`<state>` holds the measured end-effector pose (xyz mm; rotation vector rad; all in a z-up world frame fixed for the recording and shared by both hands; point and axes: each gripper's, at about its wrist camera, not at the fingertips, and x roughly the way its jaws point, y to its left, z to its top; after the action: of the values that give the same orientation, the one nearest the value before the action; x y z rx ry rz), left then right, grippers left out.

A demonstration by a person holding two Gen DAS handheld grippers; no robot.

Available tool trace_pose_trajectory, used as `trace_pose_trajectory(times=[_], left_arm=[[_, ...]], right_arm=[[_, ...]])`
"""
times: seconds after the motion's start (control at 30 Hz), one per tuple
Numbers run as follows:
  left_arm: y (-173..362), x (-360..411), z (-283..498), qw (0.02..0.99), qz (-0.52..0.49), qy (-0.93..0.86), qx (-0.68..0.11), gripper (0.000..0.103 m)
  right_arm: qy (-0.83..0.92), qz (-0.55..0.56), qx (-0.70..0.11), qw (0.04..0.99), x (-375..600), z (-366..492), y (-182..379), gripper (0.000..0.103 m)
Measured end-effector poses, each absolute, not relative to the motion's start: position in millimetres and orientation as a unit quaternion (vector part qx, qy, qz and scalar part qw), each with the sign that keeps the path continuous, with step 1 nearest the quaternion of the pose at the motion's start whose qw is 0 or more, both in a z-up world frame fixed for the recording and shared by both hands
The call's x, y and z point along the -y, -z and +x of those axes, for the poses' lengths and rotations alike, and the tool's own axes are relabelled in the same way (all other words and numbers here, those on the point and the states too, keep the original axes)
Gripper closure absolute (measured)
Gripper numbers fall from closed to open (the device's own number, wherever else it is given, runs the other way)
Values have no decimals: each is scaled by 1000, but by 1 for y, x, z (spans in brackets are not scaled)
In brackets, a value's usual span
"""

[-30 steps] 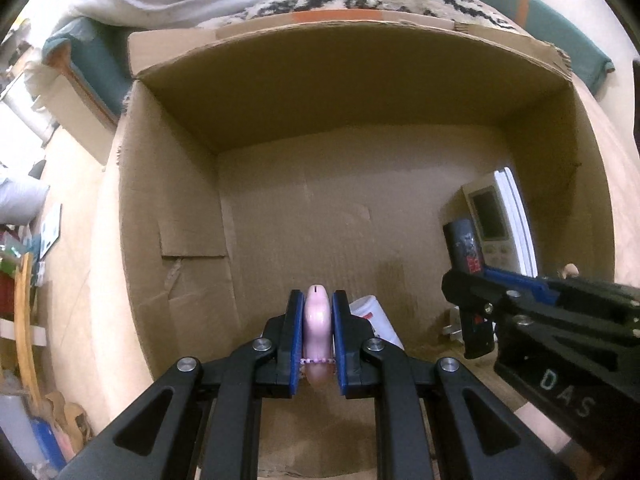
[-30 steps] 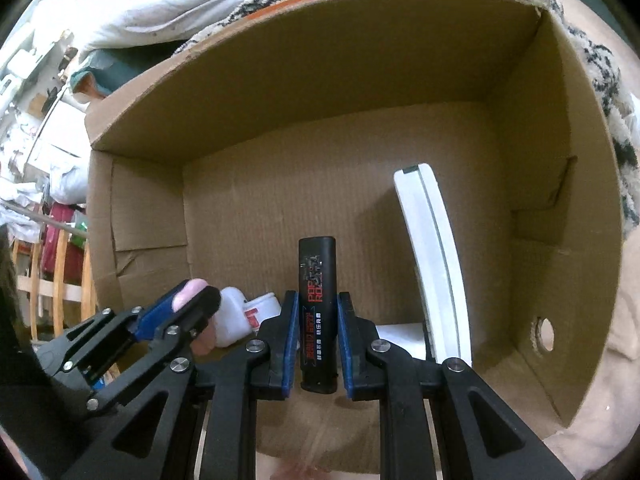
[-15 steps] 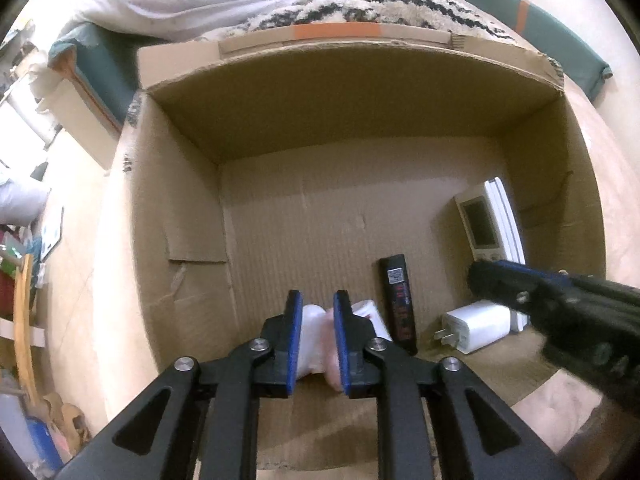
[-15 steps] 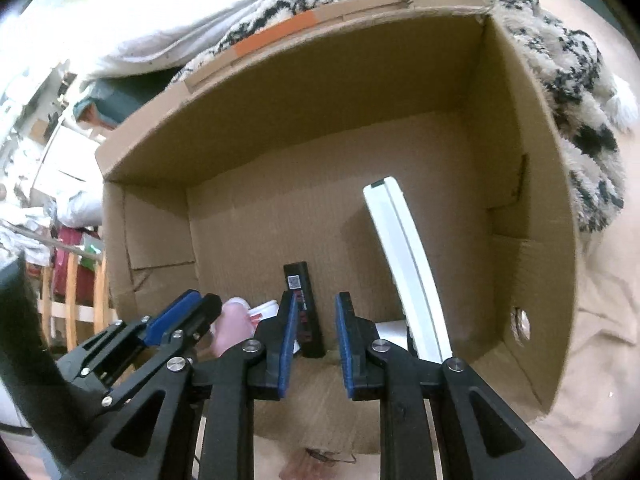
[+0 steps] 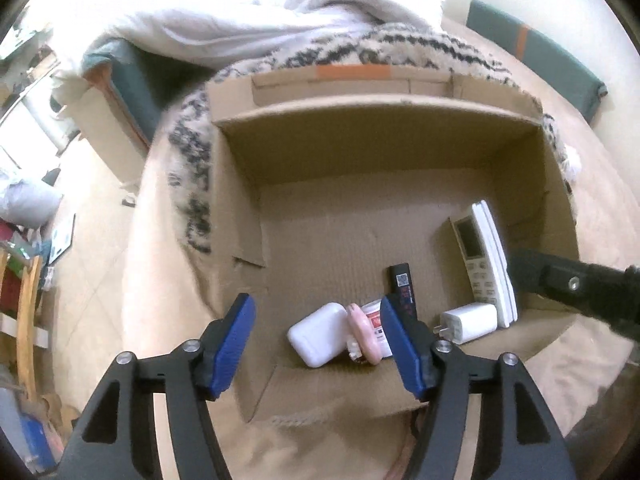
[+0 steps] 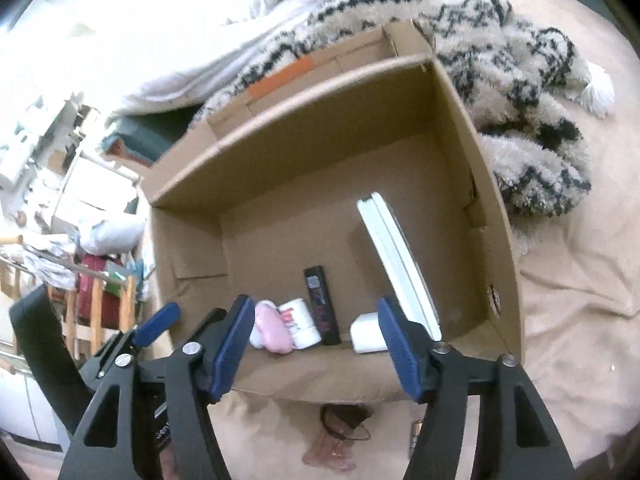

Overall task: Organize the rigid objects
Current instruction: 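Move both tools back out of the box toward the remaining items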

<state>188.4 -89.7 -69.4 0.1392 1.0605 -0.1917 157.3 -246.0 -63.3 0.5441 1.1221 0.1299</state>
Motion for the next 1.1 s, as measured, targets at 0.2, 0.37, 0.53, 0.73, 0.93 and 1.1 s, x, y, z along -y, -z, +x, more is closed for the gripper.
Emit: trace_pose_trajectory(times=[0.2, 0.37, 0.53, 0.73, 0.93, 1.1], left_arm=[[54, 70, 159, 867, 45, 85, -488, 40], [57, 57, 140, 862, 24, 75, -500, 40], [75, 48, 123, 846, 10, 66, -529, 40], [105, 45, 110, 816, -18, 66, -574, 40], [135, 85, 93, 773, 26, 135, -619, 40], [157, 110, 84, 750, 37, 157, -642, 40]], right_arm=[[-76, 230, -510, 825, 240, 141, 43, 20], [-81, 201, -500, 838, 240, 109, 50, 6], [-90, 219, -515, 824, 249, 76, 78, 6], [-93, 225, -505, 828, 248, 70, 80, 7], [-65, 224, -532, 814, 253, 71, 99, 6], [-48, 264, -539, 798, 269, 71, 110, 6]])
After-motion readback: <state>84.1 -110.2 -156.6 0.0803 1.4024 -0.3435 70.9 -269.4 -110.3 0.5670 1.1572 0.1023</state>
